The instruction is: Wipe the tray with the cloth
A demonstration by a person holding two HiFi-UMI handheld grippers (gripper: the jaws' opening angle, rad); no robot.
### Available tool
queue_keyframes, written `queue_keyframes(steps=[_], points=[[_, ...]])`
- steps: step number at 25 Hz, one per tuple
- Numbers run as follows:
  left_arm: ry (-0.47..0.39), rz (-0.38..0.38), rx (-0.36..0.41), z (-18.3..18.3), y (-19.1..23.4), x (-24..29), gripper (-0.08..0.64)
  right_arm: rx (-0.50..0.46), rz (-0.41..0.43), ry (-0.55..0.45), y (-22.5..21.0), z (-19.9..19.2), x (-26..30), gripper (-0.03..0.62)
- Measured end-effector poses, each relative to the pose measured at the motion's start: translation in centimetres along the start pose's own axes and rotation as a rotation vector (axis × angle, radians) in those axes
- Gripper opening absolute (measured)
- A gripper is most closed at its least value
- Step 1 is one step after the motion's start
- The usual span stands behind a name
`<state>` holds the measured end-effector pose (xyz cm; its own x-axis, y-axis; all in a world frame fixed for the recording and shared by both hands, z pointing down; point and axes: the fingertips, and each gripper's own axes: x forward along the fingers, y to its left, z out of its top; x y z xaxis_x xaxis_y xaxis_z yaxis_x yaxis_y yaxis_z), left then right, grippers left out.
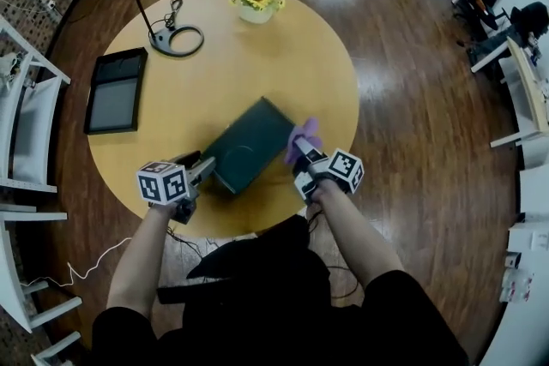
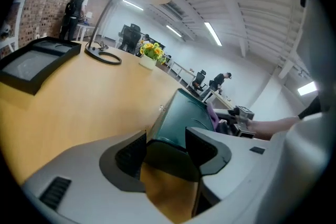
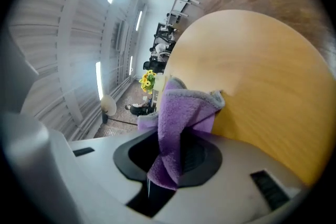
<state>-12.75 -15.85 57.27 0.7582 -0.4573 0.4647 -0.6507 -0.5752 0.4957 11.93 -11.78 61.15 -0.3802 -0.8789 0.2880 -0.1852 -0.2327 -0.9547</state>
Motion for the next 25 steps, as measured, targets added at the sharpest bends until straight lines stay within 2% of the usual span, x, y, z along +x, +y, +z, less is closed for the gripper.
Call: queue_keyframes(steps=[4, 8, 12, 15, 18, 23, 25], points=[[0.001, -0.076, -0.093, -3.1, -3.1, -1.3, 0.222, -0.12, -0.026, 0.112, 0.5, 2.4, 3.3, 0.084], [0.043, -0.158, -0.14, -6.2, -7.3, -1.3, 0.178, -0.158, -0.047, 0.148, 1.6, 3.3, 6.1, 0.084], [0.015, -0.12, -0.179, -6.7, -8.2, -0.4, 0.183, -0.268, -0.044, 0.197, 3.0, 3.3, 9.5, 0.083], [-0.019, -0.09, -0.215, -6.8, -7.6, -0.5, 0.186, -0.251, -0.032, 0.246, 3.1, 2.6, 10.3, 0.084], [-0.012, -0.081, -0.209, -6.9, -7.5, -0.5, 0.189, -0.214, 0.001, 0.293, 2.6, 1.3, 9.1, 0.084], [0.009, -0.089, -0.223, -6.9, -7.2, -0.4, 0.192, -0.298, 0.077, 0.344, 2.6, -1.7, 5.3, 0.084], [0.018, -0.095, -0.219, -6.9, -7.1, -0.4, 0.195, -0.279, 0.106, 0.362, 1.9, -3.0, 3.8, 0.084]])
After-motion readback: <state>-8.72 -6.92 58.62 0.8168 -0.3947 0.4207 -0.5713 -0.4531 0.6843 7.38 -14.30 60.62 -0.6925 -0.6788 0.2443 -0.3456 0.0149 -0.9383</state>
